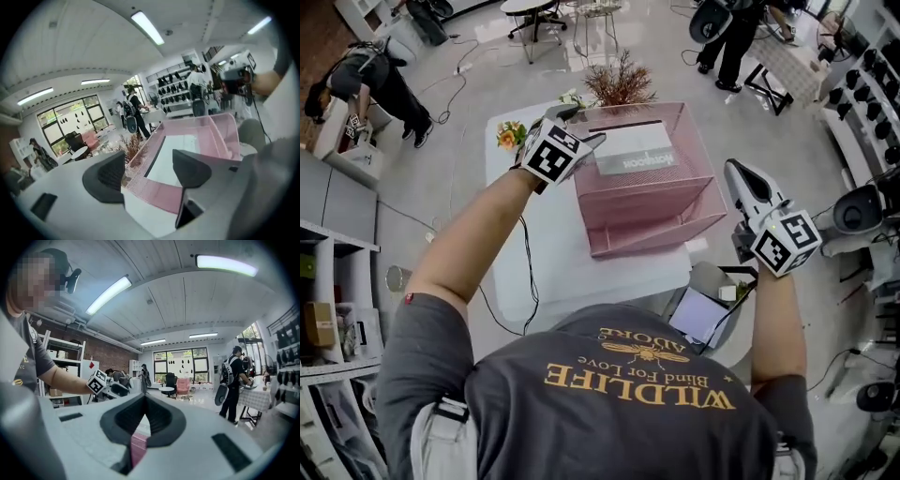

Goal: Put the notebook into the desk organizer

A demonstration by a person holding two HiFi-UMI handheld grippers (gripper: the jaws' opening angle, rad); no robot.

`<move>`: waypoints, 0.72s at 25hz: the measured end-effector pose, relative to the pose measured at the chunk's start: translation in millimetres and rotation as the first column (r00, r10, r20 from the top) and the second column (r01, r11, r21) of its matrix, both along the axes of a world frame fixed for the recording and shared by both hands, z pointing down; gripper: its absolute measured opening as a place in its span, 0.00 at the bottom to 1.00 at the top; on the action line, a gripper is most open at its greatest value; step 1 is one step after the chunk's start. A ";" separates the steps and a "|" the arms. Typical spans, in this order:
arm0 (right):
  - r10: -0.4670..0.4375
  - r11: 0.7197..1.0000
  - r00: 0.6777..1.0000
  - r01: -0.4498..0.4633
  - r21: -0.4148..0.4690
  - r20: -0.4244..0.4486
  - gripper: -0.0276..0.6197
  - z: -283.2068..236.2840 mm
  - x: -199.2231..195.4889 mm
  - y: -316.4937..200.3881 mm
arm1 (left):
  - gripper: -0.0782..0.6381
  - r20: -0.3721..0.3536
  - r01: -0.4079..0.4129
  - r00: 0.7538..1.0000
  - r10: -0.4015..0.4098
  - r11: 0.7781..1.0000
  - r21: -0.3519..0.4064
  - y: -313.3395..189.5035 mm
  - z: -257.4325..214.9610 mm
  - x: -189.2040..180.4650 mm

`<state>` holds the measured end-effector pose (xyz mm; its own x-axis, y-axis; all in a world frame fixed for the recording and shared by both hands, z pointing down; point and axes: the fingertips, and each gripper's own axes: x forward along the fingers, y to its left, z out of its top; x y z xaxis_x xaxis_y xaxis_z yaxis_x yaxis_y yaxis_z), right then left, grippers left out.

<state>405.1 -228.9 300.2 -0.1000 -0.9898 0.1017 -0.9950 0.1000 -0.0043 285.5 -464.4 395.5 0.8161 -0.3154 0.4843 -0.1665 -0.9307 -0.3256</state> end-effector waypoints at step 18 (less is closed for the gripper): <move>-0.346 0.936 0.938 0.345 0.063 -0.003 0.04 -5.2 -89.1 29.7 | 0.36 -0.486 0.268 0.784 -0.387 0.917 -0.297 185.2 -54.6 -211.5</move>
<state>316.0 -199.2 295.0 -0.4375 -0.8983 0.0399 -0.8990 0.4380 0.0049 74.0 -279.1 340.9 0.8263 -0.5551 0.0956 -0.5625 -0.8220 0.0892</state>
